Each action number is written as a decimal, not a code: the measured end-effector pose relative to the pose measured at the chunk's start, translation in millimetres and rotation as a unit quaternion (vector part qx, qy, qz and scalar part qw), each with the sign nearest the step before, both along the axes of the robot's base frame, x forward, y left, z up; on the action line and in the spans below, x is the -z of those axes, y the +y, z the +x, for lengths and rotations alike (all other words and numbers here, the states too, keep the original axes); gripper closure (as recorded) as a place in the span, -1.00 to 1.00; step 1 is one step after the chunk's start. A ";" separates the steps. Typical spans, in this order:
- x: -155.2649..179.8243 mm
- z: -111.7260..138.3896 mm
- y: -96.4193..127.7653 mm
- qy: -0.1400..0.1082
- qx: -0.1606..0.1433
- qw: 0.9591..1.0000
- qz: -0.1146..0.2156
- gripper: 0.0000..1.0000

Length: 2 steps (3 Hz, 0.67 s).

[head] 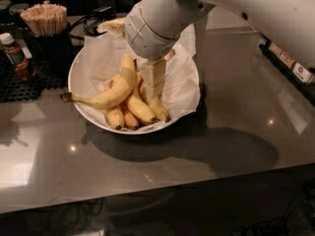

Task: Pick banana from white bowl

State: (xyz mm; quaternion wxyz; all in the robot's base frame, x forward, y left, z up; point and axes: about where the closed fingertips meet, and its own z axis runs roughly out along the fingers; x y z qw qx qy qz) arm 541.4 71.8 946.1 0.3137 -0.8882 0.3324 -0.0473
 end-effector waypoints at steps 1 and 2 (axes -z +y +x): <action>0.2 3.9 2.6 0.015 -0.012 0.999 -0.030 -1.00; -3.3 34.8 15.0 0.037 -0.021 0.996 -0.082 -1.00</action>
Offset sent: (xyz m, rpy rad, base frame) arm 0.0418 0.0065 0.0009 -0.4312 0.2650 0.1203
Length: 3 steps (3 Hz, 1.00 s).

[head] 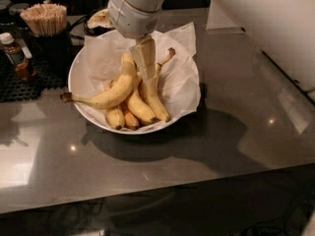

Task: Pick banana from white bowl

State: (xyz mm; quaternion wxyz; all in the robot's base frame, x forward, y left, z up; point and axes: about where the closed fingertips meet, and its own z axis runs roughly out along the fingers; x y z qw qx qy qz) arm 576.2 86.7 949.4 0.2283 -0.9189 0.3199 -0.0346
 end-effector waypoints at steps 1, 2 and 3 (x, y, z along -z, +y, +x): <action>-12.0 -9.4 10.4 0.012 -0.021 1.000 -0.015 -1.00; -5.4 -7.8 11.5 0.021 -0.027 0.999 -0.002 -1.00; 16.9 -9.6 18.9 0.055 -0.058 0.997 0.020 -1.00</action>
Offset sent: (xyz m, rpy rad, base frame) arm -0.0049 0.0102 -0.0025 0.0249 0.0700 0.0684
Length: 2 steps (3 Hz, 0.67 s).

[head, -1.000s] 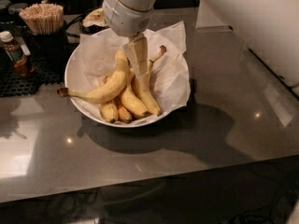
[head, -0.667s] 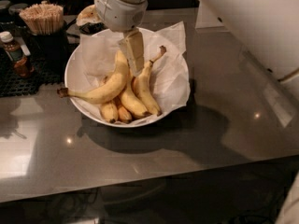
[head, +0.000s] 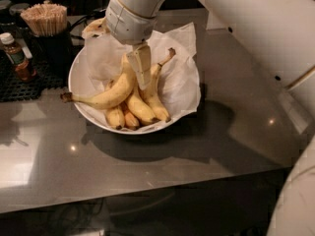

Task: Pick banana from white bowl

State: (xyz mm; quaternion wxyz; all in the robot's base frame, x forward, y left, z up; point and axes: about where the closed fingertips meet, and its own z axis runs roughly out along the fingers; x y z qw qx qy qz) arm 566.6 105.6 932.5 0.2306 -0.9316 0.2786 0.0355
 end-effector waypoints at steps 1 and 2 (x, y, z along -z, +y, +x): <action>18.2 0.2 9.5 0.037 -0.028 0.999 0.005 -1.00; 26.6 -3.0 14.7 0.066 -0.039 0.997 -0.021 -1.00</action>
Offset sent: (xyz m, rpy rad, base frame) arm -0.0126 0.0145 -0.0343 -0.1338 0.2213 0.1098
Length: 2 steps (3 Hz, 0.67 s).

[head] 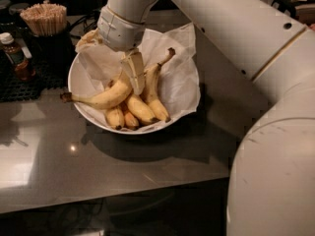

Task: Pick banana from white bowl

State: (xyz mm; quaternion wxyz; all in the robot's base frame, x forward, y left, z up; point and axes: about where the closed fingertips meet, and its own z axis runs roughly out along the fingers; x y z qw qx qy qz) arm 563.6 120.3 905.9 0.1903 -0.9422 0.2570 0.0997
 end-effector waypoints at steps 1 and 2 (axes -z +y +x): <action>6.2 -10.2 -1.6 0.020 0.018 0.999 -0.027 -1.00; 15.1 -26.8 -2.4 0.036 0.051 0.998 -0.026 -0.64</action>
Offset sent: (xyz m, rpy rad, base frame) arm -0.0484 -0.0081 -0.0322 -0.0477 0.1141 -0.1978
